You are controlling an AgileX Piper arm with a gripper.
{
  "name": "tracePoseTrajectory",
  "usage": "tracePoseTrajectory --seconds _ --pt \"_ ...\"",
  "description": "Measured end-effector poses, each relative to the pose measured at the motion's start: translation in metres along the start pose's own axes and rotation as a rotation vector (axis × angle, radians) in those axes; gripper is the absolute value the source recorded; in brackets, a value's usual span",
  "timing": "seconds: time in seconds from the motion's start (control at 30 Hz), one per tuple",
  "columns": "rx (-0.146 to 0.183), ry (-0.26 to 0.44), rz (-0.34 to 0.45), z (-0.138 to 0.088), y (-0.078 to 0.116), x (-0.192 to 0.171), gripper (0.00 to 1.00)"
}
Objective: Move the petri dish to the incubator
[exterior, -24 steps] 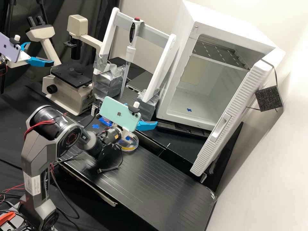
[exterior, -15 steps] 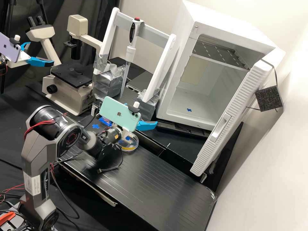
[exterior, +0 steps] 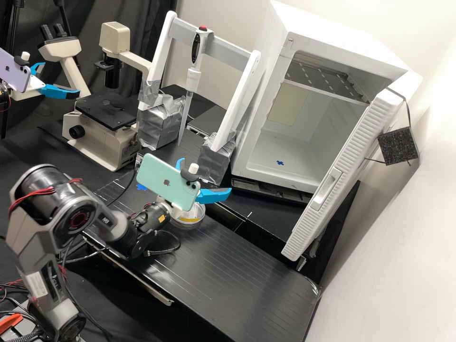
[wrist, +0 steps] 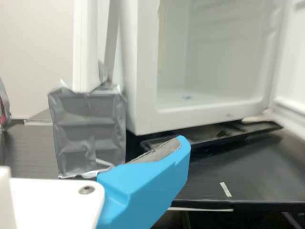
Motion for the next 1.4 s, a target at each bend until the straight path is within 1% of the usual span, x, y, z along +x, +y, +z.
tracePoseTrajectory --seconds 0.07,0.17,0.3,0.43,0.67,0.87,1.03,1.07,1.2,1.23,1.4 --pt "0.007 0.012 0.004 0.001 -0.001 -0.011 1.0" --pt "-0.002 0.011 -0.013 0.004 -0.003 -0.024 1.0" --pt "-0.012 -0.016 -0.054 0.01 -0.009 -0.041 1.0" --pt "-0.012 -0.049 -0.063 0.016 -0.011 -0.05 1.0" --pt "-0.024 -0.078 -0.06 0.022 -0.009 -0.055 1.0" --pt "-0.02 -0.093 -0.07 0.025 -0.011 -0.057 1.0" --pt "-0.01 -0.1 -0.101 0.027 -0.017 -0.055 1.0" --pt "-0.012 -0.103 -0.105 0.028 -0.018 -0.055 1.0" --pt "-0.009 -0.099 -0.104 0.03 -0.019 -0.054 1.0" --pt "-0.009 -0.099 -0.104 0.03 -0.019 -0.054 0.0" --pt "-0.005 -0.094 -0.102 0.031 -0.02 -0.053 0.0"
